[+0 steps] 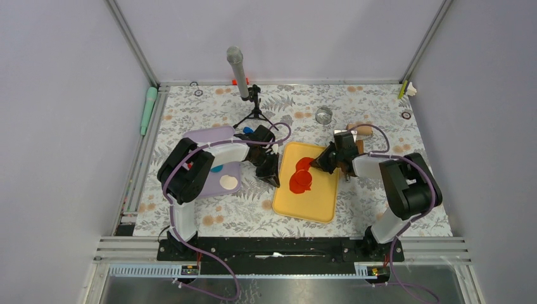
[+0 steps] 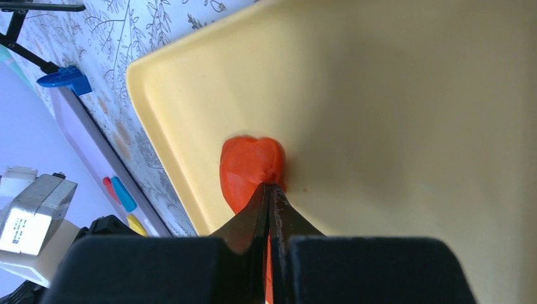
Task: Roll out the dumpling wrappers from the dough
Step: Remove the dumpling wrapper from the work surface.
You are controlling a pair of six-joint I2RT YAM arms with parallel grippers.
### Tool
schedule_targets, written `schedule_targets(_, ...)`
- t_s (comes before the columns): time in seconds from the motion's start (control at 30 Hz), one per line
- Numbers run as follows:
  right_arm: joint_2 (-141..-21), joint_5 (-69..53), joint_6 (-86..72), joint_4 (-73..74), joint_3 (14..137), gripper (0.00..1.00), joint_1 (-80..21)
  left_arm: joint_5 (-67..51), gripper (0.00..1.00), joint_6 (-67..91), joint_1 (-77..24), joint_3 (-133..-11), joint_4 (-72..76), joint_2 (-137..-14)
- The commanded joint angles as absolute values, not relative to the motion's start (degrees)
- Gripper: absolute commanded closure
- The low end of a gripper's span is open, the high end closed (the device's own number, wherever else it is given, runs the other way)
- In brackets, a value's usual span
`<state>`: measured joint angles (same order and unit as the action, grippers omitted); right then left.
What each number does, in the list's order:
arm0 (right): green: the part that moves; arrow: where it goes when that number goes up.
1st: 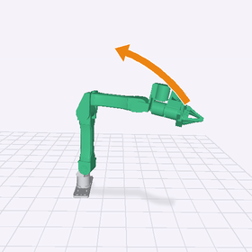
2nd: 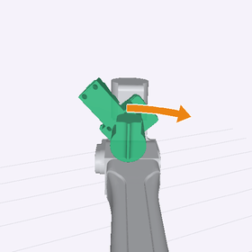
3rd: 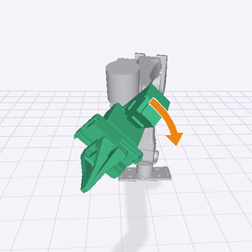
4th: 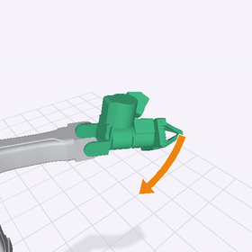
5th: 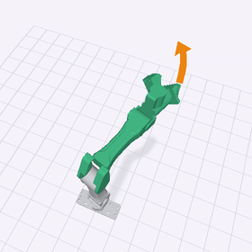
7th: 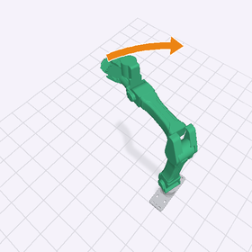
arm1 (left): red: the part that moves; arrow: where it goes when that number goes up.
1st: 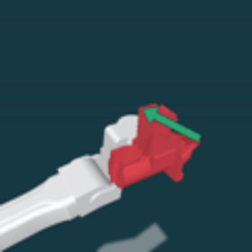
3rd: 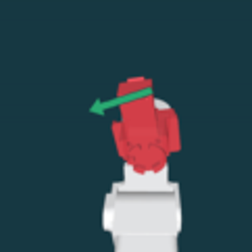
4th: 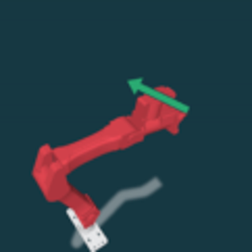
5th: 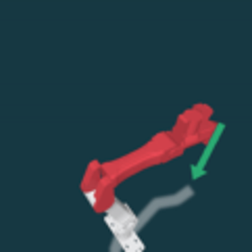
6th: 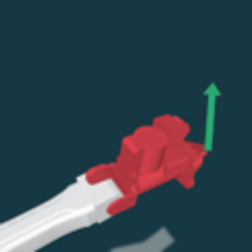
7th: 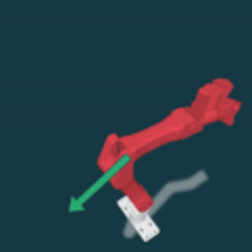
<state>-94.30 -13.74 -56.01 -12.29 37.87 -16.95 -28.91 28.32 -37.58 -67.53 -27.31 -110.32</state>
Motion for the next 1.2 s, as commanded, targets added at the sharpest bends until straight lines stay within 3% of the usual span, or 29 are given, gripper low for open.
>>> schedule_targets(0.0, -97.4, -15.33, -57.92, -15.15, 40.04, 1.0, -18.21, -30.01, 1.0, 26.1, -39.79, -67.63, -29.21, -112.48)
schedule_targets(0.27, -98.31, -17.16, -59.99, -17.93, 40.57, 1.0, -19.24, -29.99, 1.0, 25.93, -39.99, -67.74, -29.44, -112.57)
schedule_targets(0.57, -91.63, -5.59, -53.77, -6.41, 43.34, 1.0, -19.04, -29.53, 1.0, 25.88, -39.99, -67.58, -29.53, -112.32)
schedule_targets(1.17, -91.42, -1.92, -48.47, -0.37, 45.28, 1.0, -14.6, -29.18, 1.0, 26.06, -40.08, -67.59, -29.64, -112.51)
